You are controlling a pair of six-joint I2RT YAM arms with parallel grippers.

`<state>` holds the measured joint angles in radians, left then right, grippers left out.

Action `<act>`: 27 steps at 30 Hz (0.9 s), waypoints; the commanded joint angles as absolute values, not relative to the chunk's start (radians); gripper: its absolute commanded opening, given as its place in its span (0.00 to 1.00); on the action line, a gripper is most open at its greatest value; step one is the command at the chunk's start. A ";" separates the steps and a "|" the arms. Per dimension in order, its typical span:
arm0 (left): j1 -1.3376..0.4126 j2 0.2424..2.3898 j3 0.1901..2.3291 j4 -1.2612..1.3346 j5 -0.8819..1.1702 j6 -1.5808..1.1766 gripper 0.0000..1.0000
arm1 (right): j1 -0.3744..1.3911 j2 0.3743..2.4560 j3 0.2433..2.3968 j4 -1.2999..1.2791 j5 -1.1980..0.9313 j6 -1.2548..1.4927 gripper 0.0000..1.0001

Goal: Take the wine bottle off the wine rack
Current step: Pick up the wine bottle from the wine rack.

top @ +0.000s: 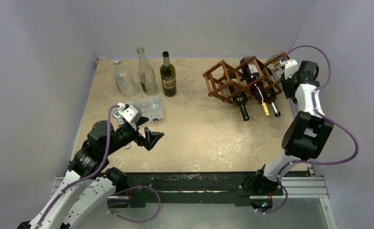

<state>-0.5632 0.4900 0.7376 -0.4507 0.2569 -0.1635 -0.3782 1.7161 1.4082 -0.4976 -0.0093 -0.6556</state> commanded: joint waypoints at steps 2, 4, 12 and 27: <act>-0.561 0.489 0.732 -0.417 0.265 -0.149 1.00 | -0.373 1.733 1.454 -0.491 -0.019 -0.663 0.42; -0.561 0.489 0.732 -0.417 0.265 -0.149 1.00 | -0.375 1.735 1.453 -0.494 -0.018 -0.663 0.43; -0.561 0.488 0.732 -0.417 0.265 -0.149 1.00 | -0.374 1.760 1.473 -0.511 -0.010 -0.664 0.46; -0.561 0.489 0.731 -0.416 0.265 -0.147 1.00 | -0.375 1.752 1.487 -0.547 -0.018 -0.700 0.16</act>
<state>-0.5632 0.4900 0.7376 -0.4507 0.2569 -0.1635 -0.3782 1.7645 1.4452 -0.5232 0.0090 -0.6765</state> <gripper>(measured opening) 0.998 0.415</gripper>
